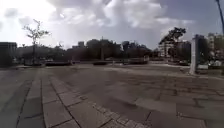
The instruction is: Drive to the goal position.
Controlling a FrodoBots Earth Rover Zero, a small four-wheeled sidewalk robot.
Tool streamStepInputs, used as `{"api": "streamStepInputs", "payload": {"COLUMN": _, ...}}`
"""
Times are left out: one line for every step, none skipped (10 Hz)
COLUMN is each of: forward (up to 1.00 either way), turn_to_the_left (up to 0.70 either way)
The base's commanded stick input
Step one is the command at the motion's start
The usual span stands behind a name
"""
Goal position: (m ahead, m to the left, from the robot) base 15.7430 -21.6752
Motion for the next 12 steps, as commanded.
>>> {"api": "streamStepInputs", "payload": {"forward": 0.0, "turn_to_the_left": 0.0}}
{"api": "streamStepInputs", "payload": {"forward": 0.07, "turn_to_the_left": 0.0}}
{"api": "streamStepInputs", "payload": {"forward": 0.42, "turn_to_the_left": 0.0}}
{"api": "streamStepInputs", "payload": {"forward": 0.7, "turn_to_the_left": 0.0}}
{"api": "streamStepInputs", "payload": {"forward": 0.7, "turn_to_the_left": 0.0}}
{"api": "streamStepInputs", "payload": {"forward": 0.7, "turn_to_the_left": 0.0}}
{"api": "streamStepInputs", "payload": {"forward": 0.7, "turn_to_the_left": 0.0}}
{"api": "streamStepInputs", "payload": {"forward": 0.7, "turn_to_the_left": 0.0}}
{"api": "streamStepInputs", "payload": {"forward": 0.7, "turn_to_the_left": 0.0}}
{"api": "streamStepInputs", "payload": {"forward": 0.7, "turn_to_the_left": -0.02}}
{"api": "streamStepInputs", "payload": {"forward": 0.7, "turn_to_the_left": -0.13}}
{"api": "streamStepInputs", "payload": {"forward": 0.7, "turn_to_the_left": -0.31}}
